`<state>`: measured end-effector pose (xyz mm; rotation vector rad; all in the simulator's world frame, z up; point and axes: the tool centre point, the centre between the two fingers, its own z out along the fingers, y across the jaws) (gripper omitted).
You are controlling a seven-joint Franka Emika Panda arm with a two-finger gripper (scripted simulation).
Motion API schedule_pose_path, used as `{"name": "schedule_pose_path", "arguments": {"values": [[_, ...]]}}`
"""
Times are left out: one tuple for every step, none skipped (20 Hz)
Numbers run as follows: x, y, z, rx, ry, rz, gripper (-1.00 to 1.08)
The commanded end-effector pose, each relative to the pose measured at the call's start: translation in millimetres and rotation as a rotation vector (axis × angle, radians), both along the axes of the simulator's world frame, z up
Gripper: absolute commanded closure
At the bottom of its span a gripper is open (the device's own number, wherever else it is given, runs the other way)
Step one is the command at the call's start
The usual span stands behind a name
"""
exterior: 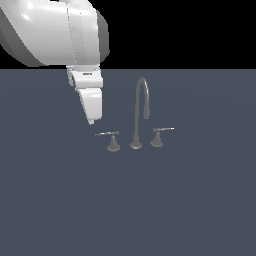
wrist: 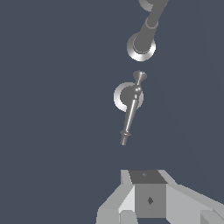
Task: Turn on the faucet by rotating a designated handle.
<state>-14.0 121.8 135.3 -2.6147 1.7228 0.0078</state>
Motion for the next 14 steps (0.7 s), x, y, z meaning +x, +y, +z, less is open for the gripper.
{"name": "schedule_pose_path", "arguments": {"values": [[11.9,-3.5,-15.2,-0.004,0.0,-0.051,1.08],[16.3,-4.9,-20.9,-0.005,0.0,-0.07,1.08],[20.6,-6.5,-26.3,-0.007,0.0,-0.089,1.08],[24.7,-8.0,-31.5,-0.008,0.001,-0.106,1.08],[28.6,-9.6,-36.4,-0.009,0.001,-0.124,1.08],[32.3,-11.1,-41.1,-0.01,0.001,-0.14,1.08],[35.8,-12.6,-45.5,-0.01,0.001,-0.155,1.08],[39.0,-14.1,-49.6,-0.011,0.001,-0.169,1.08],[42.0,-15.5,-53.3,-0.012,0.002,-0.182,1.08],[44.7,-16.8,-56.6,-0.012,0.002,-0.194,1.08],[47.1,-18.0,-59.6,-0.012,0.002,-0.205,1.08],[49.3,-19.1,-62.2,-0.012,0.002,-0.215,1.08],[51.1,-20.0,-64.5,-0.013,0.002,-0.223,1.08],[52.7,-20.9,-66.4,-0.013,0.002,-0.23,1.08]]}}
